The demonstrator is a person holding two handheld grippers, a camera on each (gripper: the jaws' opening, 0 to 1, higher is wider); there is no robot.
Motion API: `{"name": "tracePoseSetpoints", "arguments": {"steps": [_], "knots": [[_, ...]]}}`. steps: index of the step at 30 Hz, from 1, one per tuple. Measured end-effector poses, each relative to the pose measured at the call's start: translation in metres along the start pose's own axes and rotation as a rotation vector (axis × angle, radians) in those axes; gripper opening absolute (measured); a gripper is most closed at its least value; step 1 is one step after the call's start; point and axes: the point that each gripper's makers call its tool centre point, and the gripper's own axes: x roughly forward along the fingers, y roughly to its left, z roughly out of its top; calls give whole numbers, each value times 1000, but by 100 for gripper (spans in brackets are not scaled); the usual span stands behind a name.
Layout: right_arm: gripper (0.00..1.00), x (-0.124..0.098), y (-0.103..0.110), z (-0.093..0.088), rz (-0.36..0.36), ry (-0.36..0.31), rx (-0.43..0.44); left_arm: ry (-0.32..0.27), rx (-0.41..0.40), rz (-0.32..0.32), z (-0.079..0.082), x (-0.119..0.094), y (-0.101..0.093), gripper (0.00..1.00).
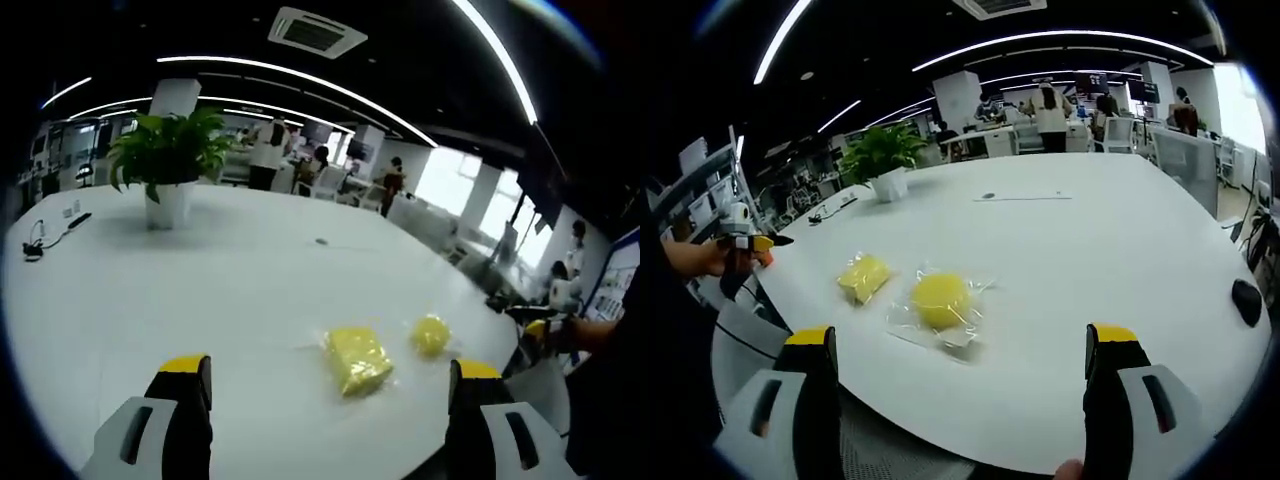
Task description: Compare the silicone blocks by pressing each to a similar depth, holding the contact briefly, and releasing to observe deformation and rebound differences across the visible hardness samples.
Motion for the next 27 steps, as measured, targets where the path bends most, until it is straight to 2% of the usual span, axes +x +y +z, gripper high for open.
{"name": "tracePoseSetpoints", "arguments": {"steps": [4,7,11,14,22,27], "knots": [[97,-1,-2,-1,-1,0,2,1,2,1,-1,0,0,100],[97,1,-7,-2,-11,-32,36,-53,-79,5,3,-1,1,100],[97,6,-10,-13,-17,4,15,-23,-42,23,-2,4,3,100],[97,5,-11,-8,-19,-9,12,-27,-34,20,-1,5,1,100],[97,3,-8,1,-13,-55,39,21,-33,5,-18,7,-1,100],[97,5,-2,5,-3,-54,30,3,-45,6,-7,9,2,100]]}}
